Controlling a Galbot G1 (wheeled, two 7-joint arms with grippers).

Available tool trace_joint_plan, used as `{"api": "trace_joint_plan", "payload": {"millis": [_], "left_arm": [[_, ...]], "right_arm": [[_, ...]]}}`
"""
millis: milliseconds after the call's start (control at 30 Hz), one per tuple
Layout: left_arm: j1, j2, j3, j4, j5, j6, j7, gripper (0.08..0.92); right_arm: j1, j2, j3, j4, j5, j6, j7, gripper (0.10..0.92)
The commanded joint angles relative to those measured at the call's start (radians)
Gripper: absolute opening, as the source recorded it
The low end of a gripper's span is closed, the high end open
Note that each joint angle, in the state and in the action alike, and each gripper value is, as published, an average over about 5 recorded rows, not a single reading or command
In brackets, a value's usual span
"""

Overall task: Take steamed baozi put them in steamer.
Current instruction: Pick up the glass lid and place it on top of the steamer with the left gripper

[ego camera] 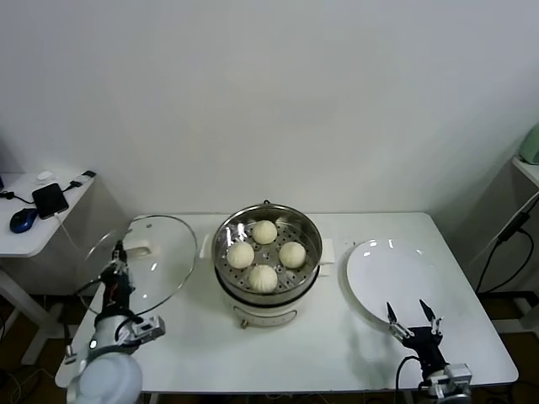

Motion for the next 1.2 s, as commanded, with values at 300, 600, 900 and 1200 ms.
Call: {"api": "trace_joint_plan", "payload": {"millis": [300,600,900,1200], "left_arm": [[-0.204,-0.085,0.482,-0.115,0.292,0.259,0.235,0.14],[-0.317,-0.2,0.59,0.019,0.384,0.274,0.303,0.14],[-0.403,-0.285,0.639,0.157,0.384,0.274,0.295,0.14],[-0.426,-0.331,0.634,0.248,0.408,0.274,0.275,0.14]], "right_arm": [[0.011,-0.015,-0.014,-0.006,-0.015,0.01,0.003,0.823],[0.009,-0.01,-0.023,-0.044,-0.01,0.034,0.001,0.823],[0.007,-0.008,-0.01,-0.055,0.011,0.045,0.006,0.823],[0.009,-0.005,0.0,-0.066,0.019,0.064,0.017,0.823]]}}
